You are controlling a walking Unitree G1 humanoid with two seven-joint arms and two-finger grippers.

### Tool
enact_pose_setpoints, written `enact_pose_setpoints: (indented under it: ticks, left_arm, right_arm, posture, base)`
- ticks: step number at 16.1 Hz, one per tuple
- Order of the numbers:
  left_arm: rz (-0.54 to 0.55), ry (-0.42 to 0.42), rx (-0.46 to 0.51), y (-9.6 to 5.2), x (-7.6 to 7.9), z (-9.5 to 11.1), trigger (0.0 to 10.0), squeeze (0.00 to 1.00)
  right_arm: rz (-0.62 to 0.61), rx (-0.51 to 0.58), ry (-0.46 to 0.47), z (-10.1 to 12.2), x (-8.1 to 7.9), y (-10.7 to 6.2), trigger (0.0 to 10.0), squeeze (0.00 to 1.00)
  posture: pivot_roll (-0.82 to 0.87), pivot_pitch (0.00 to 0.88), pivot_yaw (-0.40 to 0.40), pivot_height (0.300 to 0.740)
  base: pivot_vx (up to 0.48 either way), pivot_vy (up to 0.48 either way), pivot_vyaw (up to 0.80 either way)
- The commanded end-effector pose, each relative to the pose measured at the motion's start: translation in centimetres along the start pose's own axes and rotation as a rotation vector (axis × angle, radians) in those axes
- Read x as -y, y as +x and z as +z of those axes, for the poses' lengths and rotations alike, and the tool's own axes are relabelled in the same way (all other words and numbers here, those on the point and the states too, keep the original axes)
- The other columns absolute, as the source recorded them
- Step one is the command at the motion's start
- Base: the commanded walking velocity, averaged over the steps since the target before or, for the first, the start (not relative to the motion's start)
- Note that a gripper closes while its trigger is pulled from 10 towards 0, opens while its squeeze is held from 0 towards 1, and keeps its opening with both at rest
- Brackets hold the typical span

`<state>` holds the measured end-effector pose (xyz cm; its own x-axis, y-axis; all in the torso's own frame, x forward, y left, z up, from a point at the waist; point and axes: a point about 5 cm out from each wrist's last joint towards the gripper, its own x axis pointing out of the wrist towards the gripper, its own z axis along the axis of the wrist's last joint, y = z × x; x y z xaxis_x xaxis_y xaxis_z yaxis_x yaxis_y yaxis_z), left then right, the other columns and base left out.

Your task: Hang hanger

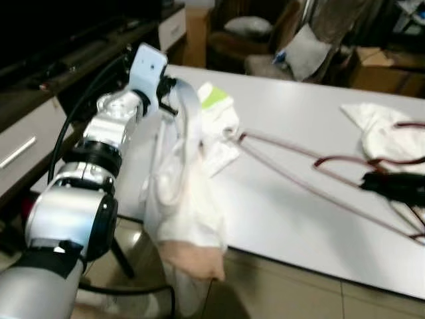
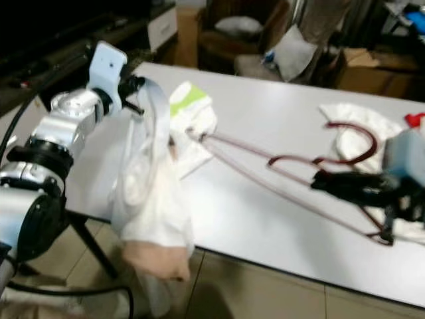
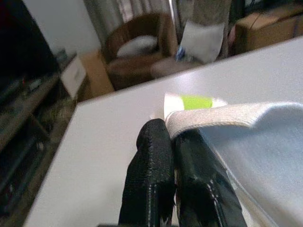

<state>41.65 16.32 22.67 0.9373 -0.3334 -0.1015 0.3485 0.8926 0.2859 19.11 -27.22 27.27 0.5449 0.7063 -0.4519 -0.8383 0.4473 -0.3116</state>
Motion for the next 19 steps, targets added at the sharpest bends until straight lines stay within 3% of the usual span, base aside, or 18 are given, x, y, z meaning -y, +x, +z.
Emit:
enact_pose_setpoints:
  ticks: [1,4,5,8,11,13,14,16,19]
  left_arm:
    - [0.016,0.014,-0.022,0.1,-0.1,-0.1,10.0,0.00]
    - [0.039,0.031,-0.060,-0.1,-0.5,-0.7,10.0,0.00]
    - [0.016,-0.016,-0.034,0.1,-0.2,-0.2,10.0,0.00]
    - [-0.089,-0.146,0.088,0.8,1.0,2.8,10.0,0.00]
    - [-0.255,-0.219,0.217,1.1,2.6,6.7,10.0,0.00]
    - [-0.327,-0.236,0.259,1.1,3.6,8.1,10.0,0.00]
    - [-0.420,-0.264,0.297,0.8,5.1,9.6,10.0,0.00]
    - [-0.505,-0.292,0.325,0.1,6.5,10.9,10.0,0.00]
    - [-0.612,-0.356,0.380,-1.8,7.6,13.1,10.0,0.00]
  right_arm:
    - [0.034,0.006,-0.009,0.1,0.0,-0.1,10.0,0.00]
    - [0.065,0.061,-0.009,0.8,0.1,-0.1,10.0,0.00]
    - [0.103,0.090,-0.011,1.2,-0.2,0.3,10.0,0.00]
    - [0.224,0.080,0.003,0.5,-1.6,3.0,10.0,0.00]
    - [0.235,0.029,0.005,-0.8,-1.7,5.8,10.0,0.00]
    - [0.233,0.013,0.004,-1.2,-1.6,7.1,10.0,0.00]
    - [0.237,0.033,0.002,-1.2,-1.4,8.7,10.0,0.00]
    - [0.232,0.059,0.002,-1.1,-1.2,10.2,10.0,0.00]
    - [0.175,0.060,0.008,-1.4,-0.4,12.4,10.0,0.00]
  posture:
    - [-0.10,0.000,0.034,0.740]
    - [-0.10,0.000,0.028,0.740]
    - [-0.10,0.000,0.025,0.740]
    - [-0.10,0.000,0.027,0.740]
    - [-0.09,0.000,0.021,0.740]
    - [-0.08,0.000,0.016,0.740]
    - [-0.07,0.000,0.013,0.740]
    - [-0.07,0.000,0.011,0.740]
    - [-0.06,0.000,0.006,0.740]
  base:
    - [0.000,0.000,0.00]
    - [0.000,0.000,0.00]
    - [0.000,0.000,0.00]
    - [0.000,0.000,0.00]
    - [0.000,0.000,0.00]
    - [0.000,0.000,0.00]
    - [0.000,0.000,0.00]
    - [0.000,0.000,0.00]
    - [0.000,0.000,0.00]
